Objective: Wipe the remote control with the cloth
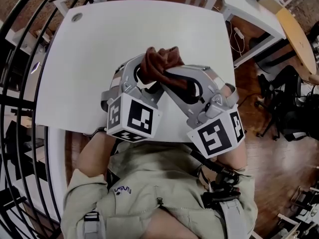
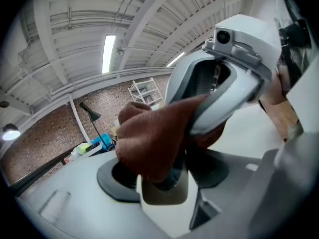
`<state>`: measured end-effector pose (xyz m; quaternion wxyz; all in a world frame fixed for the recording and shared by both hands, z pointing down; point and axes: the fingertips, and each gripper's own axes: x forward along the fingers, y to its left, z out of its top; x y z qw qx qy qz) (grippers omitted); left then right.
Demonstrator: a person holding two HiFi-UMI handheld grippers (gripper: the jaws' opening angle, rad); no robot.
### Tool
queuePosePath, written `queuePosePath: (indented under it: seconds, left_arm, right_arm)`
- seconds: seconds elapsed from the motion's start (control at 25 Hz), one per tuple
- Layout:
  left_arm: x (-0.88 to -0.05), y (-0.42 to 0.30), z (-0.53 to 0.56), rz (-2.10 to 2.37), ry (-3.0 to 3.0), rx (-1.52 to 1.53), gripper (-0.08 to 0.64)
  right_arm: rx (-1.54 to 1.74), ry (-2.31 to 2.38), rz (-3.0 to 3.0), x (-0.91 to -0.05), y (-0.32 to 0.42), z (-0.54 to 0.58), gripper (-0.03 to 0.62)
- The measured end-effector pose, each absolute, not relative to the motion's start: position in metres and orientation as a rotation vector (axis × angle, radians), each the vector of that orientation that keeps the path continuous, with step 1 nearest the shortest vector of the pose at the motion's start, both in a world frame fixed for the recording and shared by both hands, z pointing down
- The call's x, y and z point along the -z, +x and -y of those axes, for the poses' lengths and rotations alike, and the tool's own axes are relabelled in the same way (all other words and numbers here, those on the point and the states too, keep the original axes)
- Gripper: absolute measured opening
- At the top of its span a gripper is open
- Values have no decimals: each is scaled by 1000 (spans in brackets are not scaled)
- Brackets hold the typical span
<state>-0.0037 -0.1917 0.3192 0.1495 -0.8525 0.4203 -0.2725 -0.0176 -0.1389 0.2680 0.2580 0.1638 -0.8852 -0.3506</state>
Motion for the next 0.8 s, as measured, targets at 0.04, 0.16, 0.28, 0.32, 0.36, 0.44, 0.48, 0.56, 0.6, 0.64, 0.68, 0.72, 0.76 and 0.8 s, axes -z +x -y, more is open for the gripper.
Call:
queuePosePath:
  seconds: [0.04,0.16,0.28,0.32,0.36,0.44,0.48,0.56,0.6,0.64,0.68,0.72,0.76,0.8]
  left_arm:
    - [-319,-5,191,-1209,-2443,783,291]
    - [-311,-8,191,-1216,-2405,778,291]
    - [-306,-8,190,-1214,-2385,780,291]
    - [-307,-8,190,-1211,-2383,783,291]
    - [-308,-8,190,-1209,-2382,787,291]
    - [-311,-8,189,-1209,-2390,786,291]
    - [-311,-9,188,-1212,-2399,778,291]
    - [-309,-10,187,-1222,-2418,750,291]
    - [-306,-12,187,-1232,-2427,732,291]
    - [-303,-14,187,-1246,-2435,714,291]
    - [-300,-15,188,-1260,-2443,700,291]
    - [-298,-15,188,-1267,-2449,690,290]
    - [-299,-15,189,-1263,-2452,687,291]
    - [-300,-15,189,-1255,-2456,687,291]
  right_arm:
    - [966,542,2384,-259,-7,150,75]
    - [971,783,2255,-246,24,183,75]
    - [980,642,2199,-266,16,170,75]
    - [994,550,2213,-273,6,158,75]
    - [1010,466,2232,-279,-4,146,75]
    - [1032,398,2269,-281,-13,134,74]
    - [1033,439,2283,-276,-9,138,74]
    - [1022,595,2269,-262,10,155,74]
    - [1007,653,2236,-259,22,163,74]
    - [988,681,2199,-261,31,167,74]
    - [972,680,2171,-265,36,168,74]
    - [965,652,2163,-271,36,165,74]
    - [967,604,2175,-276,31,159,74]
    - [975,550,2205,-279,22,152,74]
